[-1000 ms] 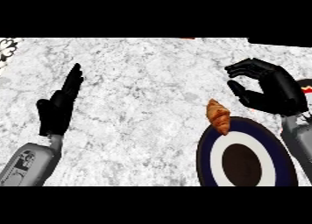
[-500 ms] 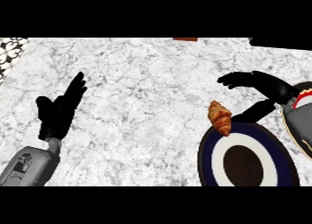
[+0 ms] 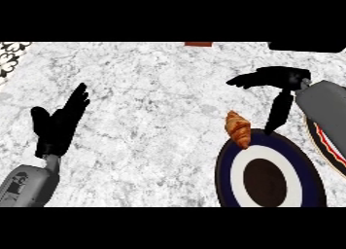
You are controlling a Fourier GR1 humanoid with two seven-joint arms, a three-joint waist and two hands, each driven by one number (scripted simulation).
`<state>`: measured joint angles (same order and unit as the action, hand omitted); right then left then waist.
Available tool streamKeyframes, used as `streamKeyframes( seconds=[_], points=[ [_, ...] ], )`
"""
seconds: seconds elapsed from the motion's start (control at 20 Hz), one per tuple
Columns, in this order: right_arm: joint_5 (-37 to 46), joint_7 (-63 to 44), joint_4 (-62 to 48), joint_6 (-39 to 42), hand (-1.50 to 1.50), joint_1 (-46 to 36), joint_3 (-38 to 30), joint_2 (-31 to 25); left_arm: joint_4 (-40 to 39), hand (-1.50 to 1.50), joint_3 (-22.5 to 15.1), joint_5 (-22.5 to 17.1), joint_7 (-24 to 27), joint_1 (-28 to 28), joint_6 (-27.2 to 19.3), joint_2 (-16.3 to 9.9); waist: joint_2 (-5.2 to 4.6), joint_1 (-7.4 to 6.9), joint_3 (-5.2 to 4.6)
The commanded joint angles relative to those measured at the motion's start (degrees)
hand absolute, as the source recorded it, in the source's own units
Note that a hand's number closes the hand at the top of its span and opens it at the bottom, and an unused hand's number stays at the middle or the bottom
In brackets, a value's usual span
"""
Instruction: Pick the croissant from the plate and place it in the plate
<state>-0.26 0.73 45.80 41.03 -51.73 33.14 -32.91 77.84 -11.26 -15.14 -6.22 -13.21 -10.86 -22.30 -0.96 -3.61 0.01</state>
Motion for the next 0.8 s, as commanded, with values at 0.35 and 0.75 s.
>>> streamKeyframes(
  seconds=[0.35, 0.75],
  points=[
    [12.5, 1.6, -13.9, 9.8, -1.5, -9.9, 6.6, 10.4, 0.5, 0.0, 1.5, 1.0, -0.5, 1.1, 0.9, 0.4, 0.45, 1.8, 0.0],
    [23.1, 6.6, -15.9, 10.1, -1.5, -12.3, 11.7, 13.4, 0.8, 0.0, 3.0, 1.8, 1.6, 4.3, 1.6, 1.0, 0.62, 2.11, 0.0]
  ],
)
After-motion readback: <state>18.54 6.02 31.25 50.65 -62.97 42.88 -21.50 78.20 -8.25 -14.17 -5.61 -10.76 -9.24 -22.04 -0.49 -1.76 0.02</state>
